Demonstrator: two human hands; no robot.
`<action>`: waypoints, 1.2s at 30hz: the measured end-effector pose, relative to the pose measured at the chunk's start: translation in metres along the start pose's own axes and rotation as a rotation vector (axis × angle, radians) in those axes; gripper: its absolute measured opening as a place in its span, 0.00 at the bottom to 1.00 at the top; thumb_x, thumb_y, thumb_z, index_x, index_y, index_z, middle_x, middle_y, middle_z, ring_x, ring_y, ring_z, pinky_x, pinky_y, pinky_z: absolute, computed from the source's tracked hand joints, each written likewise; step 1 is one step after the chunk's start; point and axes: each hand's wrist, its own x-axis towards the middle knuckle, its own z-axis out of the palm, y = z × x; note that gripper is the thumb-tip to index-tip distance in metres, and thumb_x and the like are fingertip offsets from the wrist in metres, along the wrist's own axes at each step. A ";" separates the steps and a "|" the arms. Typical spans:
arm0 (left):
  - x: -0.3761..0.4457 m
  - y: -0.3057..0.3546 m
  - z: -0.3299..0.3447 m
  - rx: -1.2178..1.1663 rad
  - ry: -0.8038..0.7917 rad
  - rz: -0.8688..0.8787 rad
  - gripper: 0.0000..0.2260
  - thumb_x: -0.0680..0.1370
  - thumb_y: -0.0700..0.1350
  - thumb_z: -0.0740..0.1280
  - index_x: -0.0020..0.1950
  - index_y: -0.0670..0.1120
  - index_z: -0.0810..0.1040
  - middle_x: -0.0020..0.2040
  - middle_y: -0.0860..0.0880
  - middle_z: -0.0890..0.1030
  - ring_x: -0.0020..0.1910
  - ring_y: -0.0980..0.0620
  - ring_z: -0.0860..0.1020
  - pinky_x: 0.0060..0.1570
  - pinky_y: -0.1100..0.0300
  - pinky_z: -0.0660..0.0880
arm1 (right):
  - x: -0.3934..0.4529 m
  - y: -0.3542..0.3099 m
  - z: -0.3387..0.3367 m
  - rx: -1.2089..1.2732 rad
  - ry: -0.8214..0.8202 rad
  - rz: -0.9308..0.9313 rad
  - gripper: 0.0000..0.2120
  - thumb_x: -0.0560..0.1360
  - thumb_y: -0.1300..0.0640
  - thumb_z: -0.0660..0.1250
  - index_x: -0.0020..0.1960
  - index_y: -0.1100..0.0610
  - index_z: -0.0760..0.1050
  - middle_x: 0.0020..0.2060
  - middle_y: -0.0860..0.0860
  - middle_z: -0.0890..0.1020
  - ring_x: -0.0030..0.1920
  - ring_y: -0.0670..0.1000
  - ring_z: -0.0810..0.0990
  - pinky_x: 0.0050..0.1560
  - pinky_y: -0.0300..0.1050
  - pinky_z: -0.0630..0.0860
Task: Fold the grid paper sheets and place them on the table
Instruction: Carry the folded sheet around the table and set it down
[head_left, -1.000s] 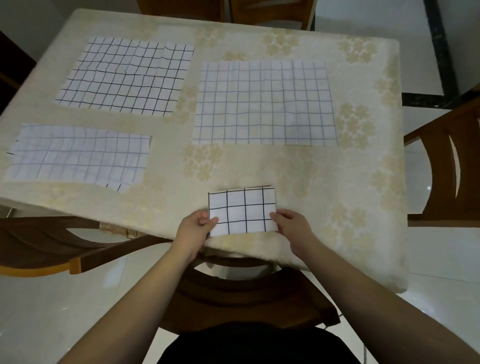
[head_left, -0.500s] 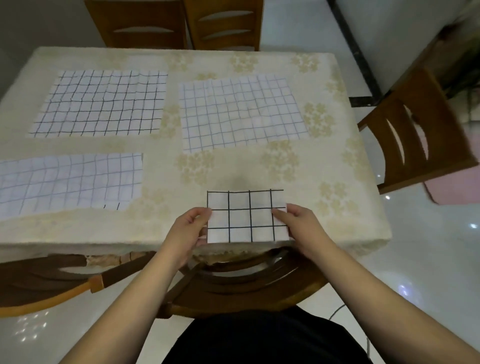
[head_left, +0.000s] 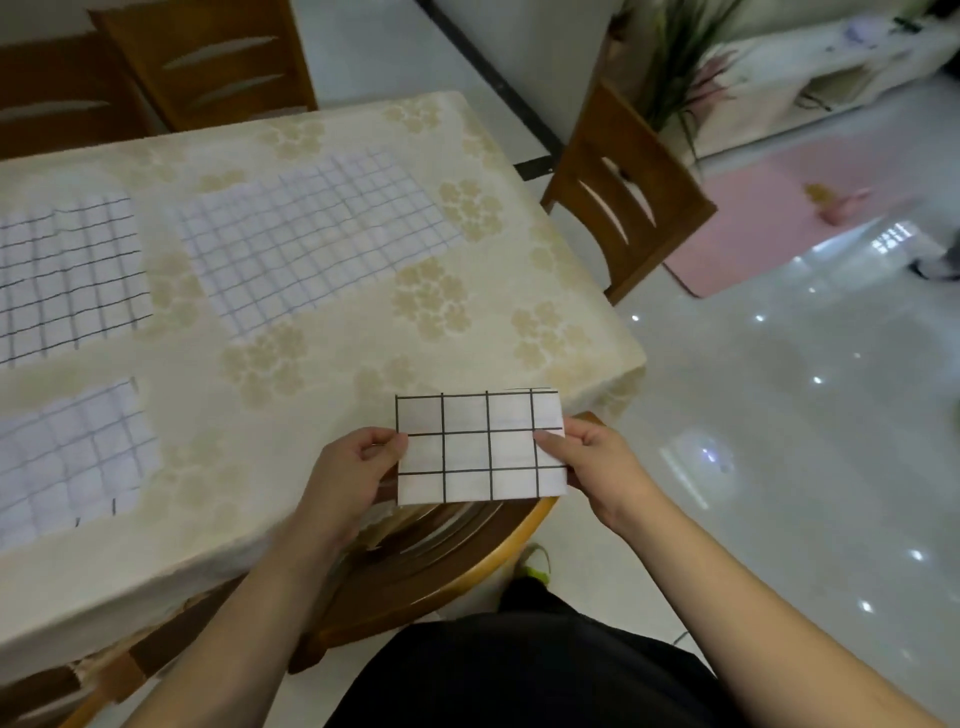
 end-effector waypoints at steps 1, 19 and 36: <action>0.000 0.004 0.008 0.006 -0.023 0.002 0.04 0.79 0.44 0.68 0.52 0.47 0.81 0.45 0.48 0.86 0.42 0.50 0.85 0.42 0.55 0.81 | -0.003 0.001 -0.007 0.017 0.030 0.003 0.09 0.77 0.62 0.68 0.55 0.61 0.82 0.47 0.56 0.86 0.47 0.55 0.85 0.49 0.48 0.82; 0.011 0.043 0.249 0.204 -0.366 -0.057 0.05 0.79 0.38 0.66 0.54 0.39 0.77 0.43 0.41 0.81 0.37 0.43 0.79 0.29 0.55 0.79 | -0.031 0.026 -0.220 0.182 0.462 -0.052 0.02 0.74 0.59 0.72 0.46 0.55 0.83 0.39 0.57 0.82 0.41 0.54 0.81 0.46 0.50 0.77; 0.023 0.090 0.466 0.207 -0.367 -0.097 0.04 0.79 0.42 0.67 0.47 0.43 0.80 0.38 0.44 0.79 0.35 0.51 0.78 0.40 0.54 0.79 | -0.021 -0.020 -0.416 0.286 0.534 -0.092 0.06 0.77 0.61 0.67 0.50 0.56 0.83 0.45 0.52 0.87 0.49 0.54 0.85 0.56 0.56 0.79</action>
